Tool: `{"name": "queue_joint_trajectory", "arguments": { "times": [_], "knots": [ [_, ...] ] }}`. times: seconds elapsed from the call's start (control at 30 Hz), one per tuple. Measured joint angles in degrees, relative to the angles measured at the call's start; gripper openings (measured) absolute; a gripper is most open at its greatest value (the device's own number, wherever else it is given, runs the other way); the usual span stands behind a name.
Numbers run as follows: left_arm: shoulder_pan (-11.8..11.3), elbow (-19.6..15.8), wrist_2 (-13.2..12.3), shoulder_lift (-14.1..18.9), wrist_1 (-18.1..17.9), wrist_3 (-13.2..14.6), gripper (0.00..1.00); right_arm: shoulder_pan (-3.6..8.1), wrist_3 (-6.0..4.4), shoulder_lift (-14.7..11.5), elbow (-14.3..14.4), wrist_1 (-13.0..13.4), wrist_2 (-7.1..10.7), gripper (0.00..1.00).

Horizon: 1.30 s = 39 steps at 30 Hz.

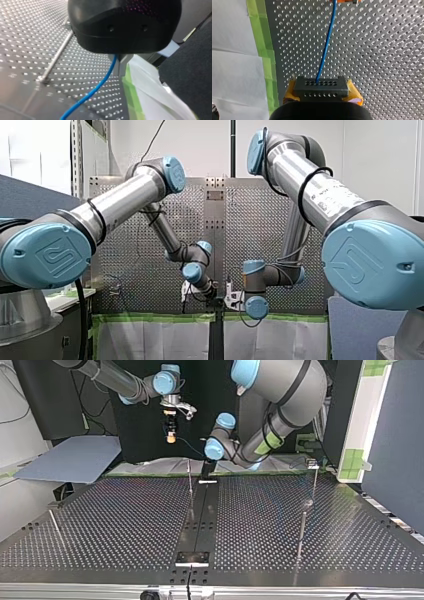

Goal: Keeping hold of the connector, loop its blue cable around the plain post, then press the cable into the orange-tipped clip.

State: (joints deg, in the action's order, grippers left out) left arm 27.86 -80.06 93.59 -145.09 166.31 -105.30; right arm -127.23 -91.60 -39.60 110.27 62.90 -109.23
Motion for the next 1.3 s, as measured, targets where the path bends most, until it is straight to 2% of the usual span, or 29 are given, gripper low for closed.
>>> {"name": "queue_joint_trajectory", "arguments": {
  "times": [0.2, 0.43, 0.67, 0.87, 1.17, 1.3],
  "knots": [
    [0.8, -3.2, 1.0, 2.1, -3.1, 1.1, 0.0, 0.6, 0.0, 0.0, 0.0, 0.0, -0.07, 0.0],
    [2.7, -6.3, 3.2, 2.5, -4.9, 2.2, 0.0, 1.51, 0.0, 0.0, -0.2, -0.1, 0.13, 0.0],
    [3.8, -6.7, 4.9, 2.5, -6.4, 2.2, 0.0, 2.21, 0.23, 0.0, -0.8, -0.6, 0.29, 0.0],
    [3.9, -6.7, 5.5, 2.5, -8.1, 2.3, 0.0, 2.36, 0.75, 0.0, -1.1, -0.7, 0.33, 0.0],
    [4.8, -6.7, 9.8, 2.6, -8.5, 5.7, 0.0, 2.09, 2.14, 0.0, -1.2, -0.8, 0.38, 0.0],
    [5.6, -6.7, 12.0, 3.3, -9.2, 6.2, 0.0, 1.98, 2.46, 0.0, -1.2, -0.8, 0.41, 0.0]
  ]
}}
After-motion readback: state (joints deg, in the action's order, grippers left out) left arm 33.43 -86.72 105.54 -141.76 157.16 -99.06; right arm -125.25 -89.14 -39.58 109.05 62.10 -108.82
